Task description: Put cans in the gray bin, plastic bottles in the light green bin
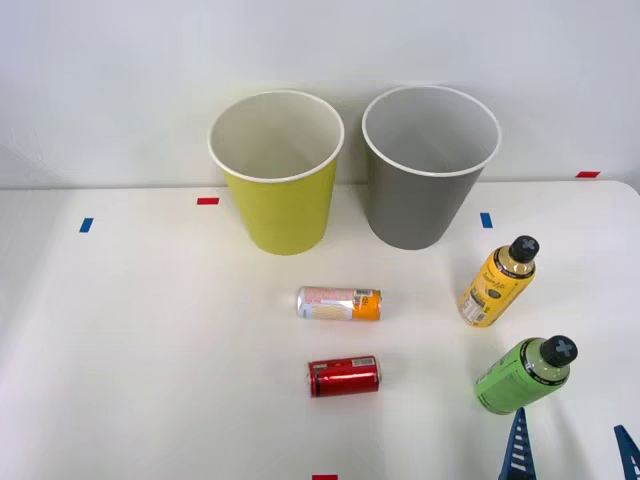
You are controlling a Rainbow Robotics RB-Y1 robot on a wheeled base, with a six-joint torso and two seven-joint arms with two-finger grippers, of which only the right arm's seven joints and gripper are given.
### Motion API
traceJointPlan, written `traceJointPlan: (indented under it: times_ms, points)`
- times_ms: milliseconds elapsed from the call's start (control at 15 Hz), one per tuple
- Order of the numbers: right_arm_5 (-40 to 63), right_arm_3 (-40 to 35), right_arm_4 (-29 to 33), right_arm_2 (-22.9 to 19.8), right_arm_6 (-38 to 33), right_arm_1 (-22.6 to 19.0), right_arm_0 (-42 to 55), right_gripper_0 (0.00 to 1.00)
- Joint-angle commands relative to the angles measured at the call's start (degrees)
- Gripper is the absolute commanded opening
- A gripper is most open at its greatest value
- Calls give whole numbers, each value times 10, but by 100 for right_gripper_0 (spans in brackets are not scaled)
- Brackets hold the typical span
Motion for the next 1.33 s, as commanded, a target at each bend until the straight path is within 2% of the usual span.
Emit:
traceJointPlan:
  times_ms: [67, 1333]
  points:
    - [1, 0, 5, 4, 9, -19, -19, 100]
    - [122, 0, -110, 14, 87, -45, -161, 100]
